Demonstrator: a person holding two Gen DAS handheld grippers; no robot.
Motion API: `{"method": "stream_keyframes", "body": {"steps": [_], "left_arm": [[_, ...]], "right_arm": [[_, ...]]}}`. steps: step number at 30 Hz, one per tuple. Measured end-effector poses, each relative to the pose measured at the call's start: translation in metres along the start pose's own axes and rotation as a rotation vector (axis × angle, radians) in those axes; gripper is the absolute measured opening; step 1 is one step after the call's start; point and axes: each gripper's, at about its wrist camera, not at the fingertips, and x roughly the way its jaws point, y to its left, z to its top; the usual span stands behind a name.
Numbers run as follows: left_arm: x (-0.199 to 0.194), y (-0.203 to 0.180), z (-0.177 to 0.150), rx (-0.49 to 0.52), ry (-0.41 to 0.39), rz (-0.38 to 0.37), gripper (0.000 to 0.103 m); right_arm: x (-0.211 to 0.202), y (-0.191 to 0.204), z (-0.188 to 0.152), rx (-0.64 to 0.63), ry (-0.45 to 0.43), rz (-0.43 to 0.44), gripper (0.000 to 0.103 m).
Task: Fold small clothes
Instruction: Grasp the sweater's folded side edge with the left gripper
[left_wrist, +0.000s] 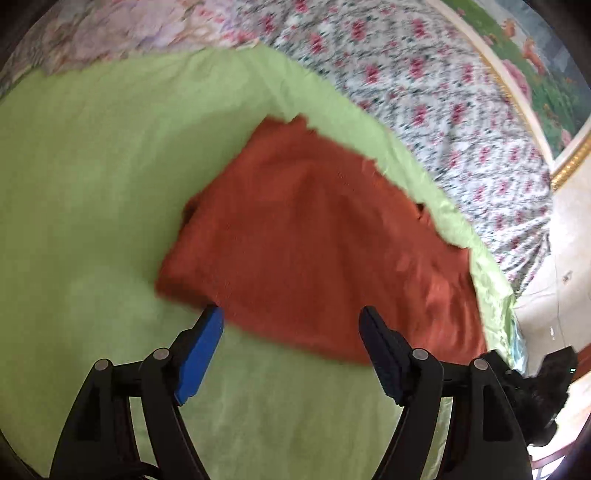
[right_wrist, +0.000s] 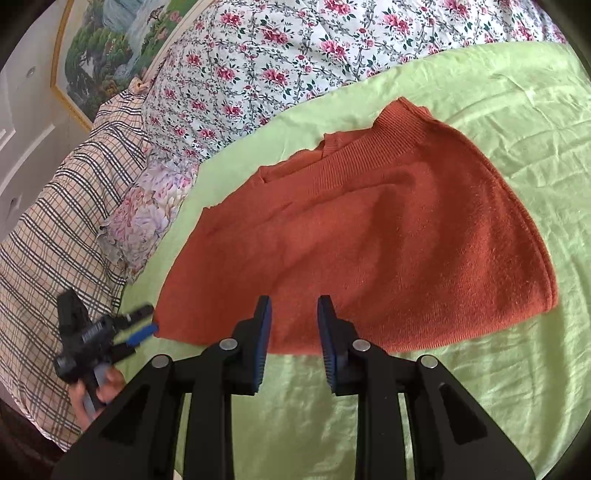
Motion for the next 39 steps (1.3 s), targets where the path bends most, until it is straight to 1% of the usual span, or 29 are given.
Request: {"method": "stream_keyframes", "body": {"steps": [2, 4, 6, 9, 11, 14, 15, 16, 17, 18, 19, 21, 22, 25, 29, 31, 32, 34, 35, 36, 38, 39], "left_arm": [[0.007, 0.009, -0.010, -0.037, 0.022, 0.000, 0.078], [0.009, 0.011, -0.012, -0.046, -0.005, 0.003, 0.079], [0.011, 0.009, -0.007, -0.054, -0.026, 0.010, 0.081], [0.019, 0.014, 0.000, -0.090, -0.059, 0.018, 0.081], [0.025, 0.013, 0.008, -0.096, -0.082, 0.032, 0.081], [0.035, 0.006, 0.023, -0.081, -0.104, 0.083, 0.075], [0.038, 0.004, 0.027, -0.078, -0.115, 0.099, 0.064], [0.041, 0.003, 0.032, -0.073, -0.119, 0.110, 0.042], [0.045, 0.004, 0.037, -0.070, -0.110, 0.099, 0.029], [0.048, 0.004, 0.041, -0.077, -0.093, 0.064, 0.015], [0.048, 0.002, 0.044, -0.075, -0.093, 0.060, 0.013], [0.044, -0.012, 0.045, -0.024, -0.117, 0.074, 0.011], [0.038, -0.027, 0.044, 0.033, -0.136, 0.078, 0.010], [0.027, -0.064, 0.040, 0.140, -0.152, 0.030, 0.010], [0.024, -0.129, 0.024, 0.319, -0.151, -0.028, 0.010], [0.036, -0.164, 0.009, 0.413, -0.132, -0.037, 0.010], [0.042, -0.174, 0.002, 0.441, -0.122, -0.038, 0.010], [0.059, -0.192, -0.013, 0.501, -0.099, -0.024, 0.010], [0.070, -0.199, -0.021, 0.532, -0.081, -0.007, 0.010], [0.081, -0.205, -0.030, 0.559, -0.064, 0.016, 0.010], [0.092, -0.211, -0.042, 0.603, -0.066, 0.060, 0.010], [0.095, -0.213, -0.047, 0.623, -0.073, 0.078, 0.010]], "right_arm": [[-0.003, 0.000, -0.001, 0.002, -0.003, -0.002, 0.034], [-0.006, 0.000, -0.003, 0.004, -0.005, -0.005, 0.034], [-0.009, -0.001, -0.004, 0.007, -0.005, -0.007, 0.034], [-0.009, -0.003, -0.002, 0.005, -0.002, -0.003, 0.034], [-0.010, -0.004, -0.003, 0.006, 0.000, -0.002, 0.034], [-0.010, -0.009, -0.002, 0.008, 0.008, 0.001, 0.034], [-0.009, -0.011, -0.002, 0.009, 0.012, 0.003, 0.034], [-0.008, -0.013, -0.001, 0.010, 0.013, 0.004, 0.034], [-0.007, -0.015, 0.001, 0.011, 0.015, 0.006, 0.034], [-0.005, -0.016, 0.002, 0.014, 0.016, 0.010, 0.034], [-0.004, -0.016, 0.003, 0.016, 0.017, 0.013, 0.034], [-0.001, -0.018, 0.006, 0.014, 0.019, 0.017, 0.034], [0.000, -0.018, 0.008, 0.015, 0.021, 0.022, 0.034], [0.003, -0.026, 0.021, 0.046, 0.025, 0.069, 0.034], [0.008, -0.039, 0.045, 0.080, 0.048, 0.130, 0.034], [0.012, -0.045, 0.061, 0.089, 0.064, 0.145, 0.034], [0.014, -0.046, 0.067, 0.088, 0.072, 0.153, 0.034], [0.023, -0.049, 0.082, 0.097, 0.093, 0.198, 0.039], [0.029, -0.051, 0.088, 0.106, 0.112, 0.229, 0.049], [0.037, -0.053, 0.095, 0.119, 0.128, 0.252, 0.055], [0.053, -0.052, 0.104, 0.127, 0.149, 0.268, 0.059], [0.067, -0.050, 0.110, 0.123, 0.178, 0.277, 0.059]]}}
